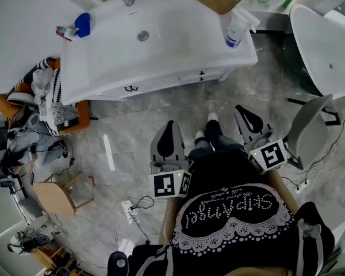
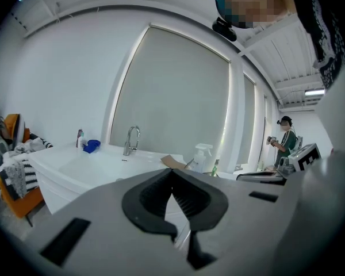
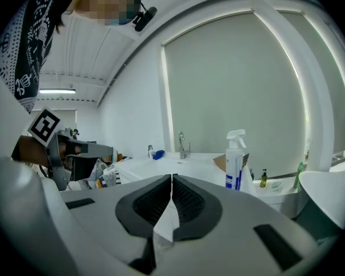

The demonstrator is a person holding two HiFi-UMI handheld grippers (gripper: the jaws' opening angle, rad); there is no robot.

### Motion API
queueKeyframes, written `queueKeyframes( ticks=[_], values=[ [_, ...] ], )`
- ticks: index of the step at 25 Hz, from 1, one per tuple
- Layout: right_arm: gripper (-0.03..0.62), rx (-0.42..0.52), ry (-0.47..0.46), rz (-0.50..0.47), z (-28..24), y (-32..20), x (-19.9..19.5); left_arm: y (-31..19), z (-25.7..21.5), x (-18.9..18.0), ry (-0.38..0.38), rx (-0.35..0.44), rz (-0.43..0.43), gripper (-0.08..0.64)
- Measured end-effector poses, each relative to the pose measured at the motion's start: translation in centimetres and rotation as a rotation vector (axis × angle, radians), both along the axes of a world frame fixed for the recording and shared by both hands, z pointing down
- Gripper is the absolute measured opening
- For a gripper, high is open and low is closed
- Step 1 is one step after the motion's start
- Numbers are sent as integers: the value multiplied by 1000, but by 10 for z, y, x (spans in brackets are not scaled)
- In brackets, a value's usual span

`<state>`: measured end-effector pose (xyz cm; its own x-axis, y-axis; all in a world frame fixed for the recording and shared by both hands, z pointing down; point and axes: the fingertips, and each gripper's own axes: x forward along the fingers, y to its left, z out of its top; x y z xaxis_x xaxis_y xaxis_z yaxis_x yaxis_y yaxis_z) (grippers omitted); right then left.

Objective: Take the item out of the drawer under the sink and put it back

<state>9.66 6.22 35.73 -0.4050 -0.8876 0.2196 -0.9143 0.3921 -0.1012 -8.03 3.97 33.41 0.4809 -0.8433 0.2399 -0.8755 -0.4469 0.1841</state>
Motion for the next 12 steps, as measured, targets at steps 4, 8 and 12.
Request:
queueKeyframes(
  ticks=[4,8,12],
  values=[
    [20,5,3,13,2,-12,19,-12,3,8,-6,14,-29,5],
    [20,20,1,25,-2,-17,31,-20,2,15,-10,21,-30,5],
    [20,16,2,43,0,-19,36,-29,-2,21,-10,41,-10,5]
  ],
)
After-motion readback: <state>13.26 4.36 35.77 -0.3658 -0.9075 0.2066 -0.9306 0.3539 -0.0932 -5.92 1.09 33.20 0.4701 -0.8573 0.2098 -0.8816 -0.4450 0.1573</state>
